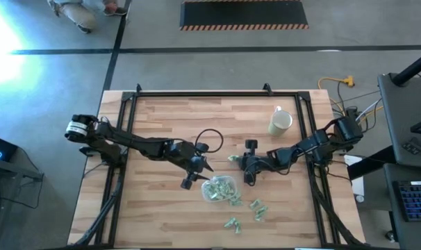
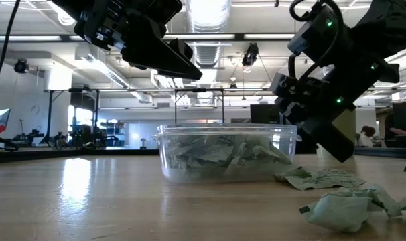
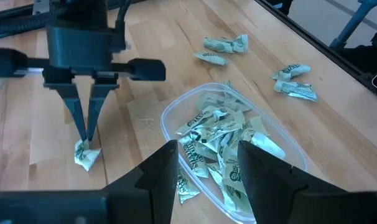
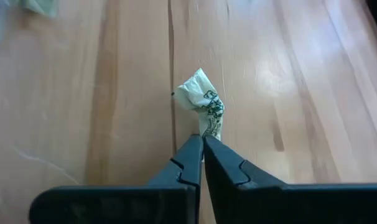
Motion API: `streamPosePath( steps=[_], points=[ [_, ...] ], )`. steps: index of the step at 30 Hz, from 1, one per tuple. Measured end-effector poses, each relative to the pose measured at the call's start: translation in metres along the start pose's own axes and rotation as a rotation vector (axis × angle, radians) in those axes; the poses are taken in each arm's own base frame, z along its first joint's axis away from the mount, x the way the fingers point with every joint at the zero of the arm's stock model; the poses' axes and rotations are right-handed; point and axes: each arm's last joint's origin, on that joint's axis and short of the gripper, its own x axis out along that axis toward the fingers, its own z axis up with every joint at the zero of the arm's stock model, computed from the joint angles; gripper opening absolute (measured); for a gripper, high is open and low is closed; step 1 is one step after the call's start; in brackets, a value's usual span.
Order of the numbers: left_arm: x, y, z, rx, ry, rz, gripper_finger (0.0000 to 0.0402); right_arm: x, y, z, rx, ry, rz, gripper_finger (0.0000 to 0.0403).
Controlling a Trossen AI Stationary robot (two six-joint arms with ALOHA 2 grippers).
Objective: Pick and place items into bin
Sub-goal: Put the Stevia packet into the transparent bin
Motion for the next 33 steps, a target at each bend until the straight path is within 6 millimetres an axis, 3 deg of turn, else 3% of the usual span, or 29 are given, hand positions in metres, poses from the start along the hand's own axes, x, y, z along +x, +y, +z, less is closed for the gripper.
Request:
streamPosePath(
  steps=[10, 19, 26, 33],
  points=[
    [0.0, 0.0, -0.001, 0.0, 0.002, 0.0, 0.0151, -0.012, -0.005, 0.005, -0.001, -0.015, -0.005, 0.0008],
    [0.0, 0.0, -0.002, 0.0, 0.005, -0.001, 0.0151, -0.046, -0.006, 0.019, 0.004, -0.1, -0.017, 0.0008],
    [0.0, 0.0, -0.002, 0.0, 0.005, -0.001, 0.0151, -0.074, 0.008, 0.028, -0.058, -0.214, 0.117, 0.0008],
    [0.0, 0.0, -0.002, 0.001, 0.003, -0.001, 0.0151, -0.078, 0.028, 0.036, -0.177, -0.341, 0.299, 0.0008]
  ],
)
